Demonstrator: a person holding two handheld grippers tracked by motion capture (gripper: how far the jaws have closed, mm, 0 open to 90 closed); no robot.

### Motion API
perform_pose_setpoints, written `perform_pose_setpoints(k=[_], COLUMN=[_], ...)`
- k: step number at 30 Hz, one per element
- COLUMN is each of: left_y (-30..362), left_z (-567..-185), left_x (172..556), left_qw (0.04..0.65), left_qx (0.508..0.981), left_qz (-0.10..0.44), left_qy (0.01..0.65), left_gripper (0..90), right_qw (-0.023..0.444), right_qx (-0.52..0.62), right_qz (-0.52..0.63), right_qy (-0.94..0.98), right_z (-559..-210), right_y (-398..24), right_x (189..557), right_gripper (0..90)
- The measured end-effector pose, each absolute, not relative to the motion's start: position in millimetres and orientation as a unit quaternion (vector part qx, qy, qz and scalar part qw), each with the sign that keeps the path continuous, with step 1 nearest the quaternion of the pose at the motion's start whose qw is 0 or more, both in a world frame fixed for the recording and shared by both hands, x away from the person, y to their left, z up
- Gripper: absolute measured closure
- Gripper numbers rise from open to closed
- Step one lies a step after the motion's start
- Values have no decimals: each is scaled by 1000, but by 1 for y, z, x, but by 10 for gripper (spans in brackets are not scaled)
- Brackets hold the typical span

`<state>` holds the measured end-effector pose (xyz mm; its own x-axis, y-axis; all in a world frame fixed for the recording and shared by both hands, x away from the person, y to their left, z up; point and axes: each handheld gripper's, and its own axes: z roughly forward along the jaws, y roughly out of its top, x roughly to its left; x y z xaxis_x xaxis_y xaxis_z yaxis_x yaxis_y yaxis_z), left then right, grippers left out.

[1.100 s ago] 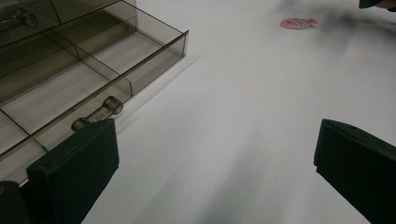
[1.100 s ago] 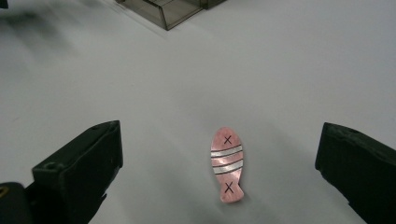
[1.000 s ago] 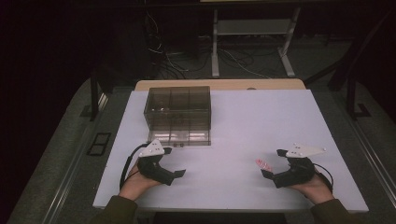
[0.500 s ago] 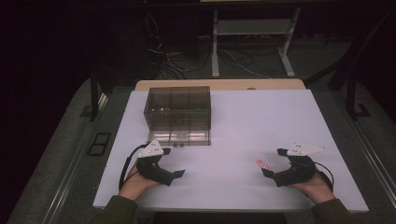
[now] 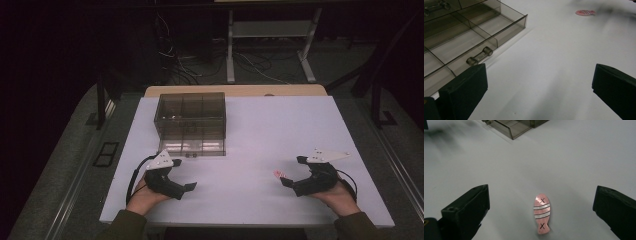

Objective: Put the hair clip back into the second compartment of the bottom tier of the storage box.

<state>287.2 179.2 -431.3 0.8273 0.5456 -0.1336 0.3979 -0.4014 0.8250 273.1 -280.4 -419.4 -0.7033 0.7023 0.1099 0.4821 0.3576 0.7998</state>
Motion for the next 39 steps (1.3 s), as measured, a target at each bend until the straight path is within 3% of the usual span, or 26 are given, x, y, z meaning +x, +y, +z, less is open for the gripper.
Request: perform_pose_setpoints(k=[39], left_y=[180], left_z=[-430], left_x=[285], left_qw=[477], left_qx=[828], left_qz=[75], left_qy=[285], left_gripper=[0], right_qw=[127], right_qx=[363], right_qz=[426], right_qy=[819], right_z=[-413], right_y=[-275], right_x=[300], right_gripper=[33])
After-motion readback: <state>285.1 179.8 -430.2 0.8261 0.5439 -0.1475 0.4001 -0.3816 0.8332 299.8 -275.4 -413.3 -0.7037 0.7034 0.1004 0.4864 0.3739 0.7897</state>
